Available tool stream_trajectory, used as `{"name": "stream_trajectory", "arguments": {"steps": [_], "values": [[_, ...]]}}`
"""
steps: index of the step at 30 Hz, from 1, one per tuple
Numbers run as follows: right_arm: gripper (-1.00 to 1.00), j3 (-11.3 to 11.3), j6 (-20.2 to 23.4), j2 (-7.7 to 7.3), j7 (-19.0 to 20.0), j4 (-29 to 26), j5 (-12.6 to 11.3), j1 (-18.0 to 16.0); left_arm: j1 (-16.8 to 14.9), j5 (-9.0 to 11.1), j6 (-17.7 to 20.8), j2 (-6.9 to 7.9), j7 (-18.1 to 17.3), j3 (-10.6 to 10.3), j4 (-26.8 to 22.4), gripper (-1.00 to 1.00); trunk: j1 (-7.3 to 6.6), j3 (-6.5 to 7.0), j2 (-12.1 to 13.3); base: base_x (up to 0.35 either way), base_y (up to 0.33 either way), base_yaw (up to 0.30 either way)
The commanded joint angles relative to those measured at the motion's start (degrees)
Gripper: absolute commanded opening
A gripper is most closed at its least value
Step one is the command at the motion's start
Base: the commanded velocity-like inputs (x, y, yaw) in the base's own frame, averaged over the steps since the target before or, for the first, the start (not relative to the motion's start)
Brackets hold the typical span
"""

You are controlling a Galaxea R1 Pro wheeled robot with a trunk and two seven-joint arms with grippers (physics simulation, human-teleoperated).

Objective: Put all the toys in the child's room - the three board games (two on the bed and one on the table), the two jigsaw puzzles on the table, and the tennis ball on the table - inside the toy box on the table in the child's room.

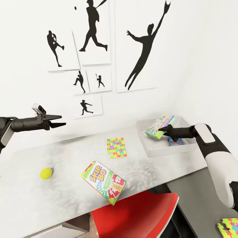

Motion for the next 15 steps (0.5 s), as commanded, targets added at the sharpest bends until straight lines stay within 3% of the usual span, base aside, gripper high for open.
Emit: {"name": "stream_trajectory", "arguments": {"steps": [1,15], "values": [[-1.0,-0.05,0.17,-0.01,-0.59,-0.46,-0.64,-0.04,-0.08,0.01,0.59,0.08,-0.37,-0.25,0.04,1.0,0.03,-0.21,-0.12,0.0,0.0,0.0],[-1.0,0.1,0.17,-0.02,2.52,-1.98,-0.53,-0.06,-0.08,0.0,0.57,0.02,-0.37,-0.25,0.04,1.0,0.03,-1.53,-0.12,0.0,0.0,0.0]]}}
